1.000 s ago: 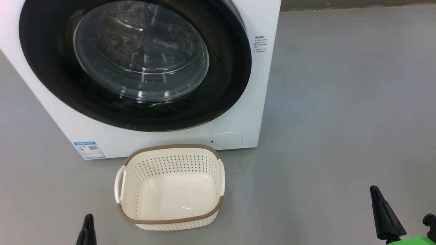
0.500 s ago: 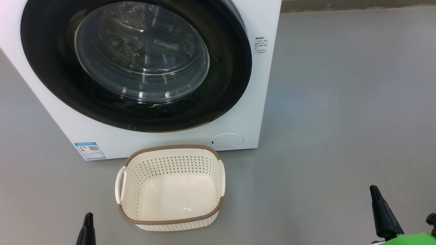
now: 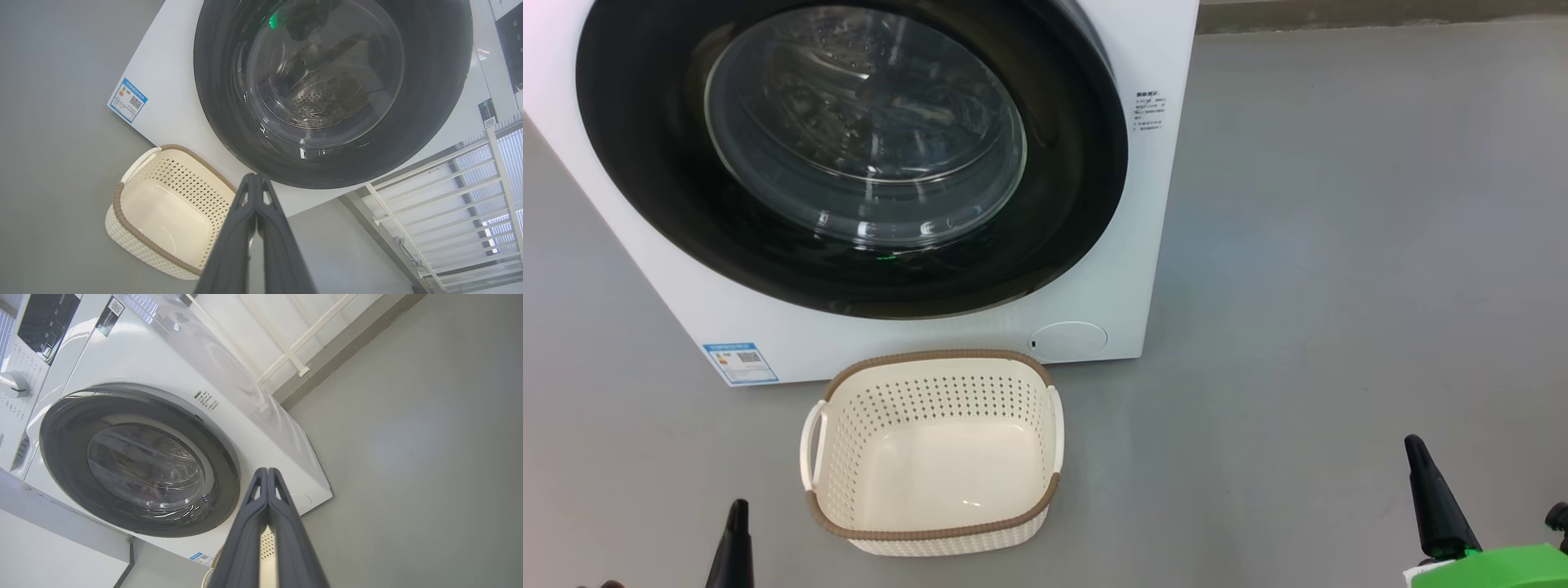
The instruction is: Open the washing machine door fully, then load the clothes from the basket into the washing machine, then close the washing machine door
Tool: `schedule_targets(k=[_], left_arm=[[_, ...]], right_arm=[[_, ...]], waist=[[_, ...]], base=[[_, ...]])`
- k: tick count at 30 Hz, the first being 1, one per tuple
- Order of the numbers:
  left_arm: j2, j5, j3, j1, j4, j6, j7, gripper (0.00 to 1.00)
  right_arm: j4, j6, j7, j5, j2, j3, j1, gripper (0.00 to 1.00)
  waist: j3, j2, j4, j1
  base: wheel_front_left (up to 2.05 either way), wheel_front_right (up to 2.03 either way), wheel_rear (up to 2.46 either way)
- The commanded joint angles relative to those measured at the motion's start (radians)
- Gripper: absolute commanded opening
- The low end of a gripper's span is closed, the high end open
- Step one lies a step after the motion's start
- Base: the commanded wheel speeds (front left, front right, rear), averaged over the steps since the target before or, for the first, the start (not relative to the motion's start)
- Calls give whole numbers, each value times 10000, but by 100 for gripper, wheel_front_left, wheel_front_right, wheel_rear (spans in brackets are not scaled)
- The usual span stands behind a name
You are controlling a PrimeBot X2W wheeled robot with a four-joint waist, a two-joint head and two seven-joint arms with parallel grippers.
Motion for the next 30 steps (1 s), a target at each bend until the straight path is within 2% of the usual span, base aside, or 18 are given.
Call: schedule_targets(k=[1,30], left_arm=[[201,-360,163,-469,-132,-15,114,0],[277,-3234,247,-1077,371,-22,922,0]], right_arm=[[-161,-29,63,463,-64,93,-474,0],[447,-42,878,3658,164,88,-1028,0]], waist=[[-6,0,3,-1],[-85,0,33,-1]], base=[[0,0,0],[0,0,0]])
